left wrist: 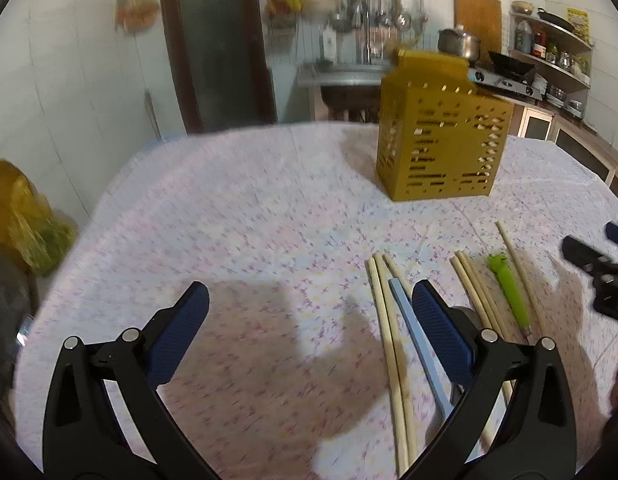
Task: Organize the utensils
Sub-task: 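Move the left tool down toward the loose wooden chopsticks, then close the left tool on one wooden chopstick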
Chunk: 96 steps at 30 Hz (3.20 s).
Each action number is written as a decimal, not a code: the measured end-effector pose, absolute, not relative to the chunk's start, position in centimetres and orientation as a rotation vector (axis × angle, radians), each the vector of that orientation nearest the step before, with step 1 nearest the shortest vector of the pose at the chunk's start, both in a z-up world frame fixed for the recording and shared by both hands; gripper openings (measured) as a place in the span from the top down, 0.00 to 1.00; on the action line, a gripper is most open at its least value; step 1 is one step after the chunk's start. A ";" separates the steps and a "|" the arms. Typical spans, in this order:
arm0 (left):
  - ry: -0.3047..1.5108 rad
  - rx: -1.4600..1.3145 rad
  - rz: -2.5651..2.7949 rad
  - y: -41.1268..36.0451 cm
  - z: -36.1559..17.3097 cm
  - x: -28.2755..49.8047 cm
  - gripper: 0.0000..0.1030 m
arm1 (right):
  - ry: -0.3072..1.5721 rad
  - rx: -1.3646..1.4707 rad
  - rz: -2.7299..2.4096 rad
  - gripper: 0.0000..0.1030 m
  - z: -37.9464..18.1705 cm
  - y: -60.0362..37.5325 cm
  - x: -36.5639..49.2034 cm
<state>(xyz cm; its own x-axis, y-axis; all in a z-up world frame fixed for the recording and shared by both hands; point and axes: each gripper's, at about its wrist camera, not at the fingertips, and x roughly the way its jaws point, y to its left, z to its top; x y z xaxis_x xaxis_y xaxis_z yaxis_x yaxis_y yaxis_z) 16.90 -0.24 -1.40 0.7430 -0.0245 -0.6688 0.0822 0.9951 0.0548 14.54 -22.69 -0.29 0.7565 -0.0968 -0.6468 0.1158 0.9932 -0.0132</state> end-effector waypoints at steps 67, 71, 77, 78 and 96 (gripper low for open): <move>0.944 0.049 -0.082 -0.3 -7.0 22.2 0.04 | 0.916 0.099 -0.143 0.03 -5.3 -24.2 19.2; 0.944 0.051 -0.087 -0.3 -6.9 22.2 0.04 | 0.915 0.100 -0.143 0.03 -5.4 -24.2 19.2; 0.933 0.066 -0.085 -0.7 -6.7 21.9 0.10 | 0.905 0.103 -0.157 0.08 -5.1 -23.8 18.9; 0.926 0.062 -0.087 -0.8 -6.6 21.8 0.16 | 0.899 0.104 -0.155 0.12 -5.0 -23.7 18.8; 0.961 0.009 -0.139 -2.3 -5.6 22.7 0.86 | 0.935 0.135 -0.103 0.89 -3.9 -21.0 20.7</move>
